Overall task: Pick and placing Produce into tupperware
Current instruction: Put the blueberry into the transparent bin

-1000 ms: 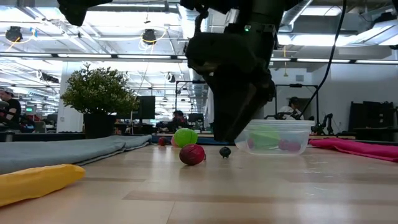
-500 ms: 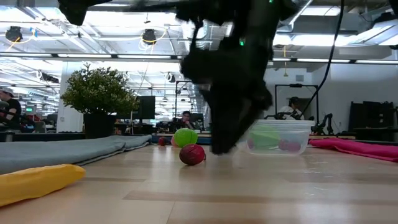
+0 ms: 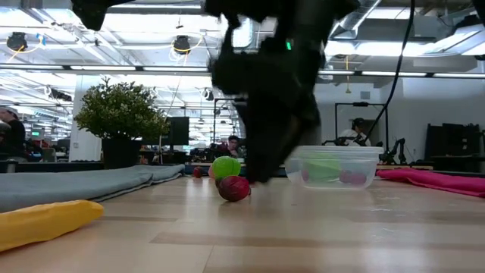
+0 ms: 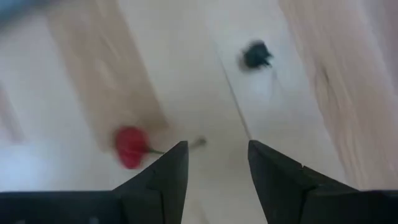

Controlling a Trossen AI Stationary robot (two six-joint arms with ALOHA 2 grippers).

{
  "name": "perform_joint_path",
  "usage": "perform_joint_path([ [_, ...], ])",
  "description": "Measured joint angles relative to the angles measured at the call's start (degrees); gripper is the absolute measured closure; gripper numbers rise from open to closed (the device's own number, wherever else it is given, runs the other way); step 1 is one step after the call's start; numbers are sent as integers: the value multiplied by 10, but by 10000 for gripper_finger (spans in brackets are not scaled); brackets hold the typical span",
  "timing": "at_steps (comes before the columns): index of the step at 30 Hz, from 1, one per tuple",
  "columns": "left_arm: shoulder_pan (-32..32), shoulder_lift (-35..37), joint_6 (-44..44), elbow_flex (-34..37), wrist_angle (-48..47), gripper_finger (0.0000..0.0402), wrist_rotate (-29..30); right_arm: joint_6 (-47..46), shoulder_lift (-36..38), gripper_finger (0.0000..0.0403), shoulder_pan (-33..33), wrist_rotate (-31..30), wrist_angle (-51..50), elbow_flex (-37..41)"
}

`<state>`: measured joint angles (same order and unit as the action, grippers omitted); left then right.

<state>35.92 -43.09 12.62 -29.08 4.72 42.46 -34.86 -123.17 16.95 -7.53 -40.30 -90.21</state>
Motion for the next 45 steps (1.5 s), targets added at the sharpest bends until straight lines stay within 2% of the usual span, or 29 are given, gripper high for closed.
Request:
perform_joint_path([
  [18,0,0,-23,0,19,235,0,44,-1,211,-50,-1,89,-8],
  [33,0,0,-24,0,24,235,-2,-22,-15,211,-57,8,78,-6],
  [37,0,0,-24,0,25,235,-2,-24,-33,211,-57,41,95,-9],
  [45,0,0,-25,0,25,235,-2,-23,-36,212,-50,28,104,-8],
])
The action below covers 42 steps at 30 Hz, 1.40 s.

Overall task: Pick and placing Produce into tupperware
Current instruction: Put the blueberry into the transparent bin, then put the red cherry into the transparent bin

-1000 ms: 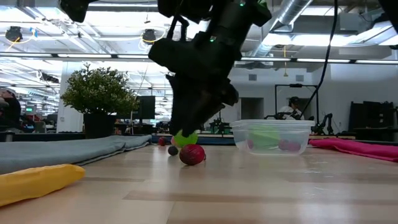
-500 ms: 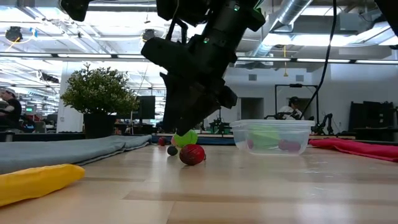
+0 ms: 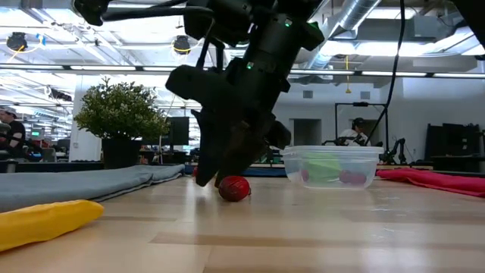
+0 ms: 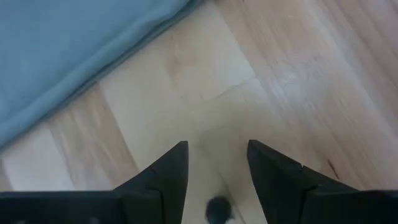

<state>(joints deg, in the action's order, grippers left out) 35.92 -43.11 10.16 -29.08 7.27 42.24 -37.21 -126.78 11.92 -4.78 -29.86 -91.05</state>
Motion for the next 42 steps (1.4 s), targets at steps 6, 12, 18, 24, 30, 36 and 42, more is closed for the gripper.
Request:
perform_joint_path([
  [6,0,0,0,0,0,235,-5,-2,1,222,1,1,-15,-1],
  [12,0,0,0,0,0,235,-5,-3,1,231,15,4,-73,-20],
  [18,0,0,0,0,0,235,-5,12,1,234,35,2,-117,-69],
  [24,0,0,0,0,0,235,-5,12,1,232,51,4,-121,-94],
  [30,0,0,0,0,0,235,-10,1,-1,231,84,6,-146,-96],
  [36,0,0,0,0,1,235,-10,-19,-1,222,93,-5,-143,-96],
  [42,0,0,0,0,2,235,-11,-34,-1,220,96,1,-134,-83],
])
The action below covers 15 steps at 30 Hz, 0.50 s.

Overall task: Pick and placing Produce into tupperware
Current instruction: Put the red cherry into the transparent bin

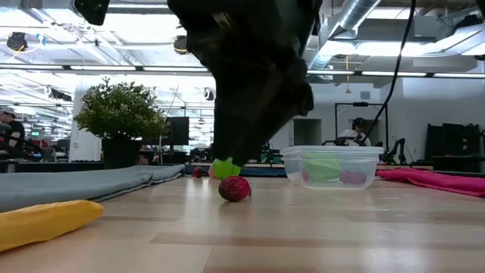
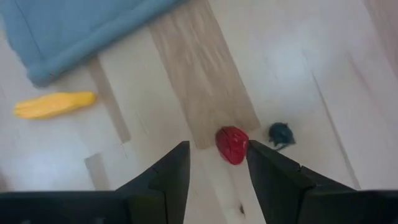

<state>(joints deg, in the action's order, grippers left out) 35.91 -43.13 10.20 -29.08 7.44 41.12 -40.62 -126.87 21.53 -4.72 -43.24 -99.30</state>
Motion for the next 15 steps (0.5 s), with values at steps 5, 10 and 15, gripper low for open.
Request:
perform_joint_path([
  [5,0,0,0,0,0,235,-1,-5,-1,220,2,-6,3,3],
  [10,0,0,0,0,0,235,-1,-8,-20,223,2,1,15,1],
  [15,0,0,0,0,1,235,-1,-3,-36,222,2,4,25,0],
])
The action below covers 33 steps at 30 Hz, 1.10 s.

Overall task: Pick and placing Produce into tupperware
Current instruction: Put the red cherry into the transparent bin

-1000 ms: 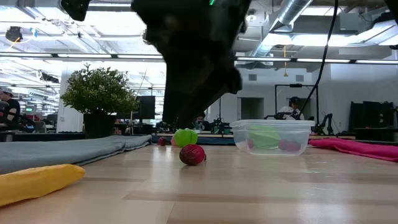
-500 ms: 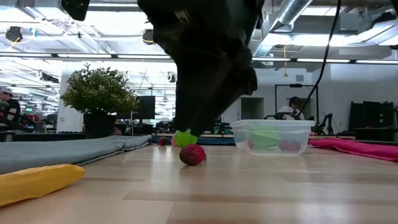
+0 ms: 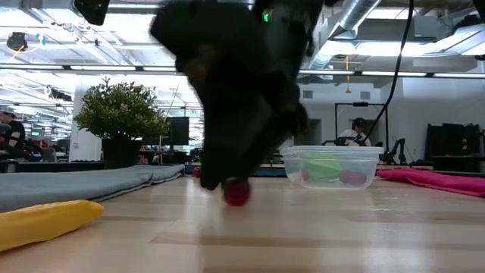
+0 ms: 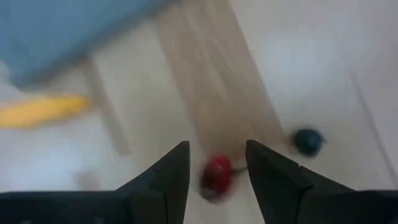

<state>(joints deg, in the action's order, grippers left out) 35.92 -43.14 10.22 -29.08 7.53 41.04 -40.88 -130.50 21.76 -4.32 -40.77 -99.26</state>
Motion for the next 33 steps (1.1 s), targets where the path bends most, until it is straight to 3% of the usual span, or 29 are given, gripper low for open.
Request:
perform_joint_path([
  [11,0,0,0,0,0,235,0,2,-4,244,3,14,-8,-4],
  [22,0,0,0,0,0,235,-2,7,-5,221,7,15,-90,-52],
  [33,0,0,0,0,1,235,-3,-20,-5,247,6,0,-134,-52],
])
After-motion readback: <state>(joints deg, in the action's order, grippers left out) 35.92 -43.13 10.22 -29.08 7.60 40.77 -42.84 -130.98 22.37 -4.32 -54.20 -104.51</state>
